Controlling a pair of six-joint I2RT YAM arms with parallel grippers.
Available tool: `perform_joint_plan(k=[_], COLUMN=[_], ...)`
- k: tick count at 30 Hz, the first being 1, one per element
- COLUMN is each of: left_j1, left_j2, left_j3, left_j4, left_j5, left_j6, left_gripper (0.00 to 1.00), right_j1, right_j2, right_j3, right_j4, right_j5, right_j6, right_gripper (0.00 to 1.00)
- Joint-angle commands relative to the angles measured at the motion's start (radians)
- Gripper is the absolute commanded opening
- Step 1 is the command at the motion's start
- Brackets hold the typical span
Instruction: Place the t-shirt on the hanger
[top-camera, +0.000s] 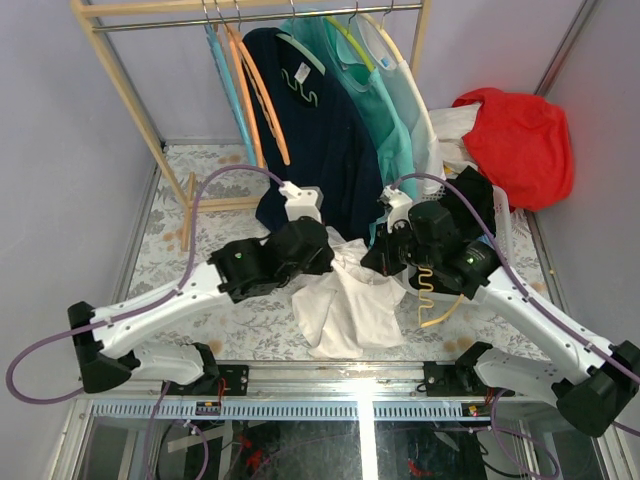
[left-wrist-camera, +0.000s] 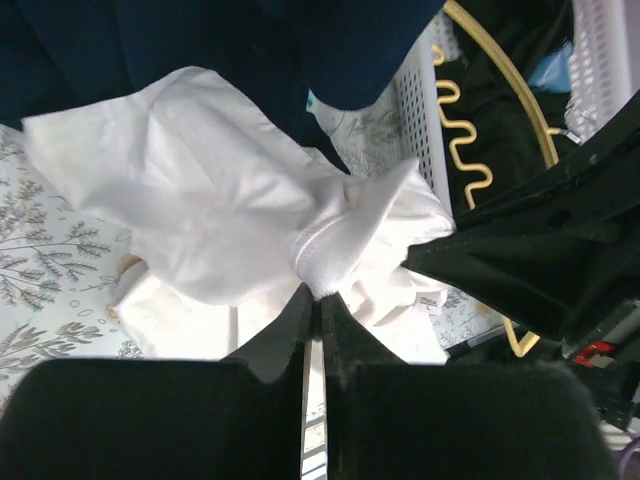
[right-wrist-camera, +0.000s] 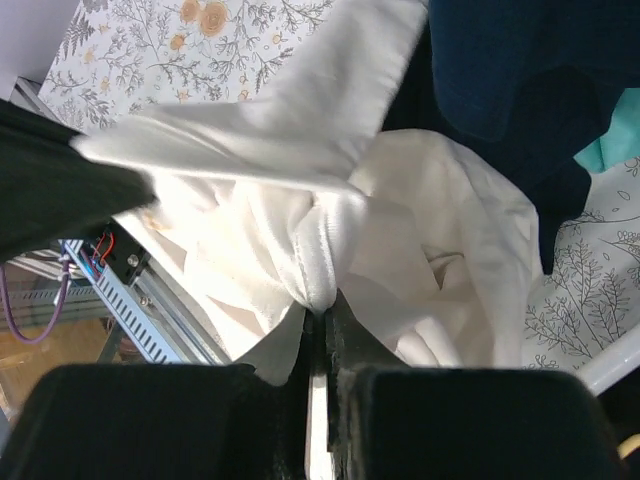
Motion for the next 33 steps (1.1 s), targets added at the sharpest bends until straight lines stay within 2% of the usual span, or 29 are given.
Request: perform_joint_plan(k=[1,6,10,17,21,24,26,29,31,33], left_j1=[0.009,0.009,0.009,0.008,0.011,0.010,0.008,0.010,0.009,0.009], left_j2=[-0.075,-0.097,-0.115,-0.187,-0.183,-0.145,-0.109,-0.054,-0.040,-0.058], left_j3=[0.062,0.096,0.179,0.438,0.597,0.757,0.869,1.027,1.047,0.985], left_j4=[-0.131,-0.169,-0.245,-0.399,-0.421,-0.350,-0.228,-0.089,-0.005,0.069], left_j5=[-0.119,-0.137,-0.198,-0.338,-0.422,-0.478,-0.458,-0.408,-0.400,-0.374], left_j6=[0.022,0.037,0.054,0.110,0.195,0.333,0.461,0.608,0.674,0.704], left_gripper=[0.00,0.00,0.00,0.00,0.00,0.00,0.00,0.00,0.00,0.00], right_j1=[-0.008,-0.008,-0.008,-0.008,-0.009,-0.009,-0.008,-0.008,-0.008,-0.008], right_j2=[-0.050,-0.042,-0.005,0.051,0.099,0.203,0.265,0.337,0.337,0.293], right_j3=[0.020,0.047,0.090,0.247,0.330,0.451,0.544,0.695,0.740,0.702], right_j4=[-0.101,-0.115,-0.114,-0.145,-0.046,0.118,0.235,0.322,0.352,0.345], right_j5=[0.113,0.122,0.116,0.178,0.091,-0.048,-0.119,-0.216,-0.250,-0.263], right_j6=[-0.048,-0.049,-0.046,-0.076,-0.057,-0.019,0.027,0.083,0.095,0.083], right_gripper=[0.00,0.00,0.00,0.00,0.00,0.00,0.00,0.00,0.00,0.00])
